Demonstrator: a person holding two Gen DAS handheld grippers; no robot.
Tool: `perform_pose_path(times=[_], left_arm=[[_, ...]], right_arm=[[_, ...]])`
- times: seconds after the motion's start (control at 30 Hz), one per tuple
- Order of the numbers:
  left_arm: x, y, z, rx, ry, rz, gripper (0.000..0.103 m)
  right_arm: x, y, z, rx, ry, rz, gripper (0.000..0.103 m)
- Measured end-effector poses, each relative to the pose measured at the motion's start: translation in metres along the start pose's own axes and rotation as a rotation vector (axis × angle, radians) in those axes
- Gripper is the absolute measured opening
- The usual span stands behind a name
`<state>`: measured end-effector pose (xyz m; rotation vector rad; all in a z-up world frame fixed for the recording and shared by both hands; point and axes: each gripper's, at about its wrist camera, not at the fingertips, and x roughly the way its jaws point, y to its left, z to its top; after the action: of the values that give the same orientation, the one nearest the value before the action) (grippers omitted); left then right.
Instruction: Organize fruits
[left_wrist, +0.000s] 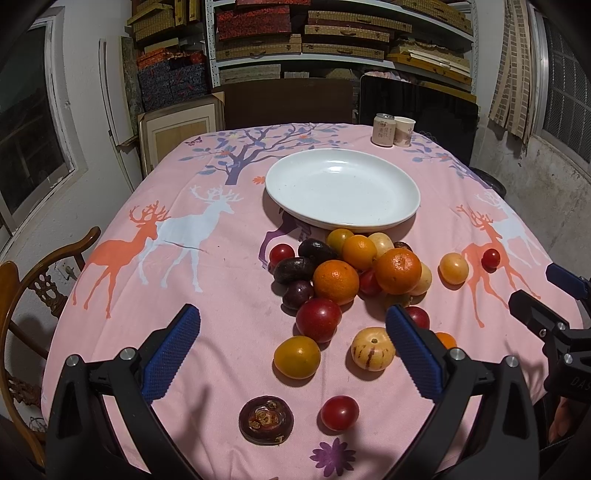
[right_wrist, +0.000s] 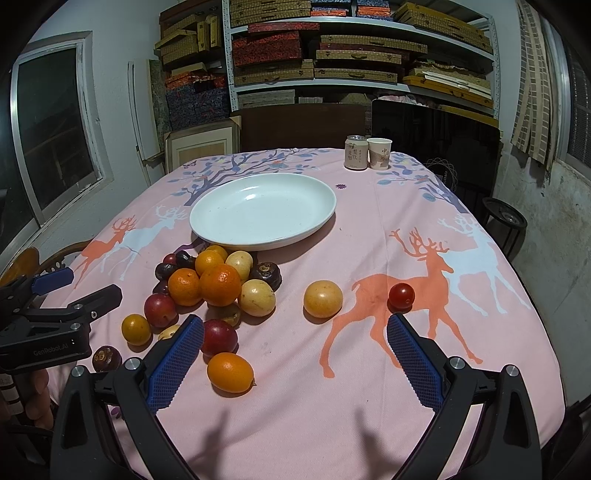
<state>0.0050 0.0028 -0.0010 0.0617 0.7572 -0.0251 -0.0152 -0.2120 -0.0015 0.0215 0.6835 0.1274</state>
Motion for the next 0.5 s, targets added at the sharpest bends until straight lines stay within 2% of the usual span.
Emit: perform_pose_path(times=[0.5], left_arm=[[0.0026, -0.0019, -0.0009, 0.002, 0.003, 0.001, 0.099]], right_arm=[[0.0025, -0.0004, -0.0048, 0.0, 0.004, 0.003, 0.099]])
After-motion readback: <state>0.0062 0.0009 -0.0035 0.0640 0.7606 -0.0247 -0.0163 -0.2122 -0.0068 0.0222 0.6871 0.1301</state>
